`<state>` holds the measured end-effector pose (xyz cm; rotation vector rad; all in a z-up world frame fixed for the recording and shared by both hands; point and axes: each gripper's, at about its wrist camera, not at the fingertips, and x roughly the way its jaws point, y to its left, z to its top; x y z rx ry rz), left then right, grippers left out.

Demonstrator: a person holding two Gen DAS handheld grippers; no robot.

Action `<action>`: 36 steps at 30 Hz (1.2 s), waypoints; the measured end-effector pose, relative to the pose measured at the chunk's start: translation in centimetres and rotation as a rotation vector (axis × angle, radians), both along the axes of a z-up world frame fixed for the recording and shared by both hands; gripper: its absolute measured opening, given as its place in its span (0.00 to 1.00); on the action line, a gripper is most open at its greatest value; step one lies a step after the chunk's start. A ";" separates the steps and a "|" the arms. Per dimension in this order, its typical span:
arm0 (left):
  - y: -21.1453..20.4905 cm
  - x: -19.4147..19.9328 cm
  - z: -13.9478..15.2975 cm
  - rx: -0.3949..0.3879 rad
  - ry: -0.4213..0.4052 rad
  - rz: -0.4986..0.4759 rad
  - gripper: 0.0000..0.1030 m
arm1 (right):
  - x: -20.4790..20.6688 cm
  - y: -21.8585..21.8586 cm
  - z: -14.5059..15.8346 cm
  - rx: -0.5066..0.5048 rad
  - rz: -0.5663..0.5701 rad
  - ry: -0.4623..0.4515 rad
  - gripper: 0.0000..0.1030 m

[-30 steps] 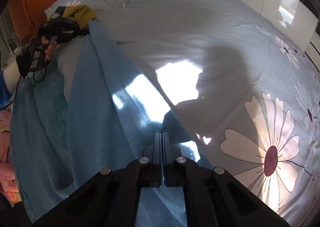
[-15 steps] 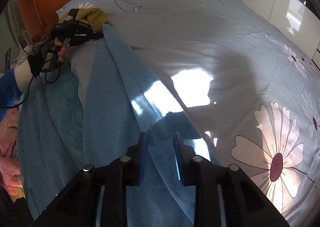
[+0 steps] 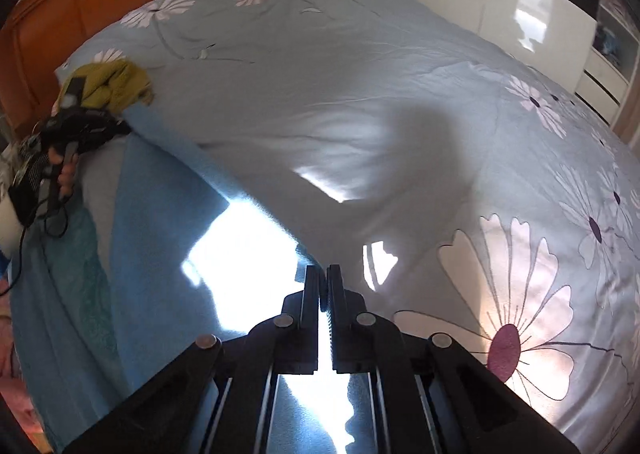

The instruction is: Fold clothes

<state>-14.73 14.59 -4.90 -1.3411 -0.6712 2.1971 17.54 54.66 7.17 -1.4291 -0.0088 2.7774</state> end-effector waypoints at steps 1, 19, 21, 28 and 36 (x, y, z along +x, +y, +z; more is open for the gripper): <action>-0.1 -0.1 -0.1 0.009 -0.004 0.001 0.06 | -0.4 0.5 -0.2 0.039 -0.039 -0.008 0.03; 3.4 0.0 4.5 0.072 -0.043 -0.180 0.06 | 6.2 -1.9 3.2 0.075 -0.003 0.098 0.15; 4.7 -1.6 4.4 0.029 -0.060 -0.158 0.06 | 6.6 -2.3 2.9 0.076 0.008 0.093 0.15; 3.4 -3.7 3.5 0.033 -0.126 0.013 0.26 | 8.2 -3.6 2.2 0.107 0.057 0.063 0.15; 3.1 -5.0 3.5 0.105 -0.110 0.031 0.26 | 8.6 -3.9 2.0 0.098 0.055 0.067 0.16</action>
